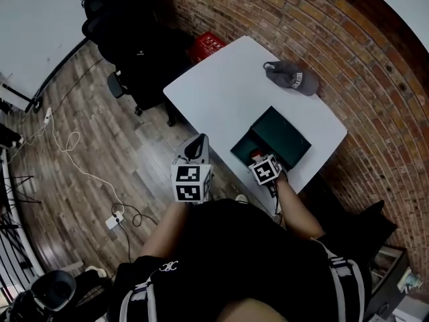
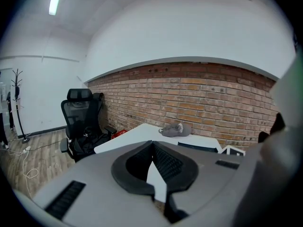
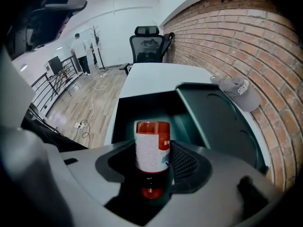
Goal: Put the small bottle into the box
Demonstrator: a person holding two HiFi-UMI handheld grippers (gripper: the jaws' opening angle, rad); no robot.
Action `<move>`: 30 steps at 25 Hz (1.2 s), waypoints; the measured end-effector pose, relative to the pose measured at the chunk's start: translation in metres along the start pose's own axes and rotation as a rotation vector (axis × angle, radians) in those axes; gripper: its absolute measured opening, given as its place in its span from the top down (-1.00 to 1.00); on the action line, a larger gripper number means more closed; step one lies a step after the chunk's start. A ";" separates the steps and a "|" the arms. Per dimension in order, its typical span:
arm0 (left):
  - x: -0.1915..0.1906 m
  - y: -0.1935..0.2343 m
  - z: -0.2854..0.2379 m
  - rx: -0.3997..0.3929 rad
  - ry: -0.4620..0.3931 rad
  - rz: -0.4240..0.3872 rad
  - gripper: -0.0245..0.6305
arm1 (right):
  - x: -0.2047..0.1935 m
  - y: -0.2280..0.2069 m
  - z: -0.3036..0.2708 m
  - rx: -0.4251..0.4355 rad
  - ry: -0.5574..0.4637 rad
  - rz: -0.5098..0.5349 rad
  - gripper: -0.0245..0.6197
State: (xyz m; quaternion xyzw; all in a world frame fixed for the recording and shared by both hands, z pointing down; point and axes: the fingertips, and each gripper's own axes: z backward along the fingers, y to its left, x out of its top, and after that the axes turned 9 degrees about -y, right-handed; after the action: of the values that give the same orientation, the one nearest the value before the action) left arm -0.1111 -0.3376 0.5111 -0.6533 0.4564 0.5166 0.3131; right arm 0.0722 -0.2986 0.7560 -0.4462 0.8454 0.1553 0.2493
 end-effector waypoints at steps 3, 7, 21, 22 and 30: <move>0.001 0.003 -0.001 0.002 0.002 -0.005 0.89 | -0.006 -0.003 -0.006 -0.007 0.026 -0.006 0.25; 0.002 0.011 -0.003 0.011 0.000 0.000 0.89 | -0.007 -0.005 -0.011 -0.015 0.043 -0.005 0.25; 0.003 0.014 -0.015 -0.011 0.002 0.003 0.89 | 0.002 0.001 -0.021 0.047 -0.021 -0.073 0.18; 0.004 0.014 -0.015 -0.012 0.001 0.003 0.89 | 0.008 0.002 -0.018 0.043 -0.052 -0.086 0.17; 0.003 0.002 -0.027 -0.060 0.002 -0.005 0.89 | 0.080 -0.012 0.041 -0.004 -0.463 -0.234 0.17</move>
State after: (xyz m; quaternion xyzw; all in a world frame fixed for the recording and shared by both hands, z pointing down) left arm -0.1024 -0.3628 0.5152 -0.6643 0.4394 0.5284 0.2941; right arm 0.0561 -0.3394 0.6769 -0.4941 0.7079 0.2252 0.4516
